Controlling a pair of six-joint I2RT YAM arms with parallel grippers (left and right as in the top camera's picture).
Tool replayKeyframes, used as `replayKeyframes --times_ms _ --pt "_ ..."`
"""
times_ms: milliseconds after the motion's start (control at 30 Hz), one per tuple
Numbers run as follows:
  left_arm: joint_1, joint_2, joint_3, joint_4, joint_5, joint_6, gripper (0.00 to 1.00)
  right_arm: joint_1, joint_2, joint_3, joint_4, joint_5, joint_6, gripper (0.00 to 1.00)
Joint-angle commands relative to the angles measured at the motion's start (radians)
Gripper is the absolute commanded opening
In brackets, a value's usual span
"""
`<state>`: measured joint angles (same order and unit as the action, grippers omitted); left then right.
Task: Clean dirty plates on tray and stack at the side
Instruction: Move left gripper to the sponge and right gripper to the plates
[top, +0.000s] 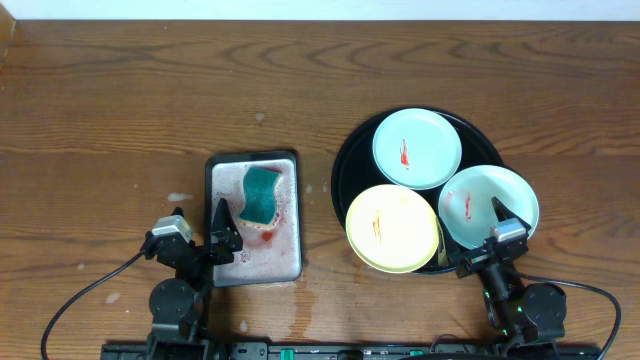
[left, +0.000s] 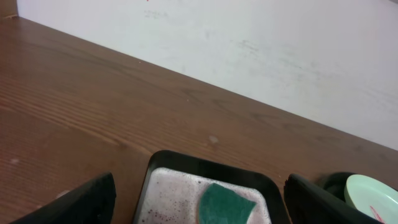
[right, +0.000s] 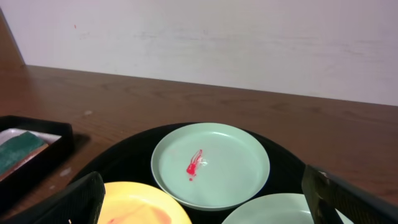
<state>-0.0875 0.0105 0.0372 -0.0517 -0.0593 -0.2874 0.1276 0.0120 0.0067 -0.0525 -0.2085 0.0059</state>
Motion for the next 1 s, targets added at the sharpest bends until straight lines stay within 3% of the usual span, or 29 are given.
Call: replayKeyframes --times_ms 0,800,967 --pt "0.004 -0.005 -0.033 -0.012 -0.016 -0.001 0.87 -0.002 -0.003 -0.001 -0.004 0.002 -0.014 0.99" --pt "0.004 -0.005 -0.033 -0.012 -0.011 -0.002 0.87 -0.002 -0.003 -0.001 -0.003 0.002 -0.014 0.99" --pt "0.004 -0.005 -0.033 -0.014 0.096 -0.002 0.87 -0.002 -0.003 -0.001 -0.003 -0.002 -0.014 0.99"
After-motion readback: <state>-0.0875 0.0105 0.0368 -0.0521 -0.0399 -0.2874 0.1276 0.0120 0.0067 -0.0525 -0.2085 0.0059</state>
